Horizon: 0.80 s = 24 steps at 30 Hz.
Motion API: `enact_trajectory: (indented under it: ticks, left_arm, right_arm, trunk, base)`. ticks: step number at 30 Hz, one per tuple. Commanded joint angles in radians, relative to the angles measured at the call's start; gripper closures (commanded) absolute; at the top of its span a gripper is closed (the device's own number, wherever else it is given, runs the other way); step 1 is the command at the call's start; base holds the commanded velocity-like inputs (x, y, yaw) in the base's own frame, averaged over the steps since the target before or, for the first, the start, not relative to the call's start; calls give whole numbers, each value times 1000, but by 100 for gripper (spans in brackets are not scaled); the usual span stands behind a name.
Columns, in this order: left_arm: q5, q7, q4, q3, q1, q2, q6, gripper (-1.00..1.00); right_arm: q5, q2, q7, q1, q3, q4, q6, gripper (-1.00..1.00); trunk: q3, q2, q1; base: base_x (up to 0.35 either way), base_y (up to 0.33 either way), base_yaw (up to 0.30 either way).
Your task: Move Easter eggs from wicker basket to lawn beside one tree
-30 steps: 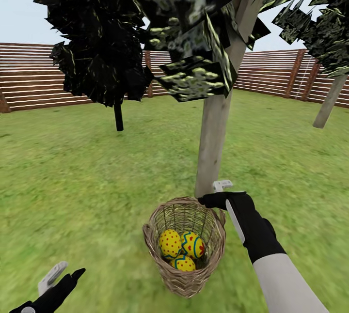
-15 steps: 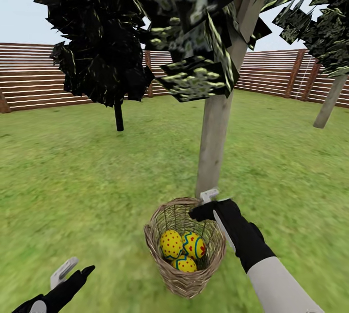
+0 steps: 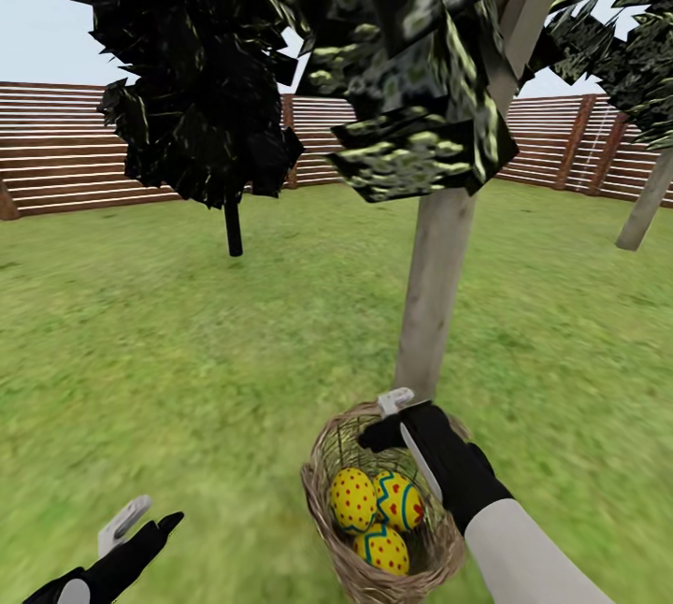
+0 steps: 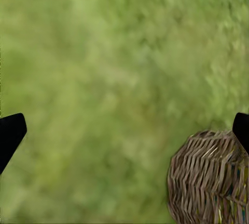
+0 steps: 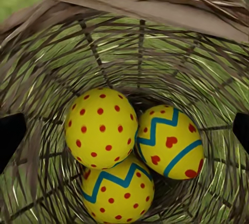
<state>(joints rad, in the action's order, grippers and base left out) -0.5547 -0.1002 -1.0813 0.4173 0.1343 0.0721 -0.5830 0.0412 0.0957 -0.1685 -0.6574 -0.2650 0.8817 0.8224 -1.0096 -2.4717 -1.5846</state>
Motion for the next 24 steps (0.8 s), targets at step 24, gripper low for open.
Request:
enact_trajectory:
  ticks: [24]
  left_arm:
    - [-5, 4, -81, 4, 1, -7, -162, -100]
  right_arm:
    - [2, 54, -2, -12, 6, -170, -89, -100]
  trunk:
    - [-10, -21, -12]
  base:
    - [20, 18, 0]
